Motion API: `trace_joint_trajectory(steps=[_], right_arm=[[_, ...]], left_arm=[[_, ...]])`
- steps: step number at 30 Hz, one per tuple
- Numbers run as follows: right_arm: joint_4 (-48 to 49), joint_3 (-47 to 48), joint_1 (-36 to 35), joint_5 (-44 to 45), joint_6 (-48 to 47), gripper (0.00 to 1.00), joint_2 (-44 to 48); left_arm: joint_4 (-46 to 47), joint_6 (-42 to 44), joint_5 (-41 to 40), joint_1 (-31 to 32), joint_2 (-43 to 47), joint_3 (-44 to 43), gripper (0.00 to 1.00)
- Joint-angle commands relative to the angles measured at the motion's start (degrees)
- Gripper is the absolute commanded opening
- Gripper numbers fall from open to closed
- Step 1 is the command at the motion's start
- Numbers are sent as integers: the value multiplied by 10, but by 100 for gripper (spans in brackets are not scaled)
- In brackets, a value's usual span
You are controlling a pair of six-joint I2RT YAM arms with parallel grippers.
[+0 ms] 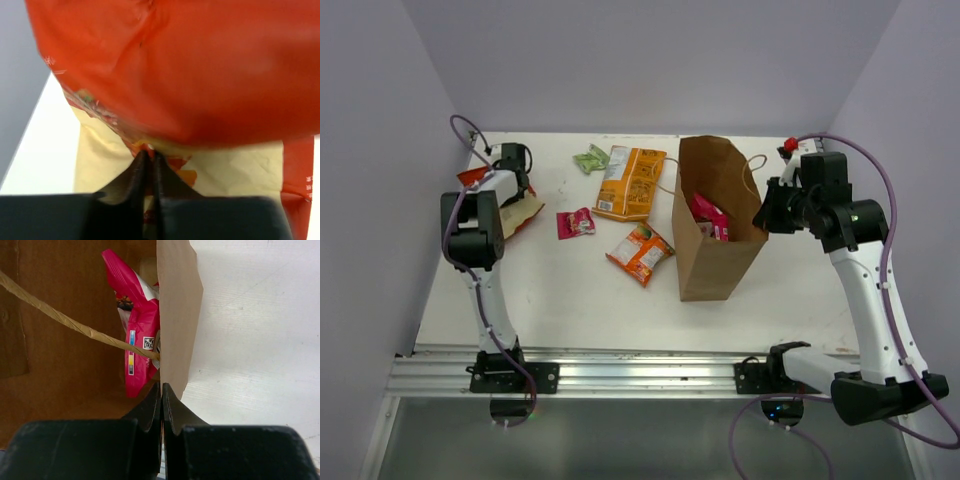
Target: Place the snacks into the paper bag
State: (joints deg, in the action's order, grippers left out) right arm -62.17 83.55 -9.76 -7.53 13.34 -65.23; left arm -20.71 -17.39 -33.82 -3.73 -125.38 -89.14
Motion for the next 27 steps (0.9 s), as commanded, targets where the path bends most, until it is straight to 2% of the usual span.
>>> trace_joint_trajectory(steps=[1, 2, 6, 12, 14, 16, 18, 19, 21, 22, 24, 25, 27], right_arm=[[15, 27, -2, -26, 8, 0, 5], [15, 28, -2, -26, 8, 0, 5], [17, 25, -2, -24, 7, 0, 10], [15, 23, -2, -21, 5, 0, 14], [14, 22, -2, -21, 1, 0, 12], [15, 21, -2, -23, -1, 0, 8], [19, 18, -2, -25, -1, 0, 9], [21, 14, -2, -27, -2, 0, 8], [24, 12, -2, -28, -2, 0, 6], [24, 12, -1, -28, -2, 0, 6], [24, 11, -2, -26, -6, 0, 6], [23, 11, -2, -27, -8, 0, 6], [25, 8, -2, -26, -9, 0, 6]], left_arm=[[-48, 17, 21, -17, -36, 34, 5], [-44, 19, 24, -18, -35, 34, 0], [-43, 26, 59, -18, -25, 40, 0], [16, 36, 192, 11, 145, 70, 0], [19, 25, 277, 25, 217, 57, 0], [24, 12, 330, 64, 276, 29, 0], [16, 1, 356, 118, 298, 2, 0], [8, -7, 385, 134, 304, -41, 0], [-7, -28, 415, 187, 307, -94, 0], [-7, -32, 430, 188, 306, -113, 0], [-10, -38, 447, 230, 301, -160, 0], [-13, -42, 465, 245, 289, -220, 0], [-9, -64, 488, 289, 270, -281, 0]])
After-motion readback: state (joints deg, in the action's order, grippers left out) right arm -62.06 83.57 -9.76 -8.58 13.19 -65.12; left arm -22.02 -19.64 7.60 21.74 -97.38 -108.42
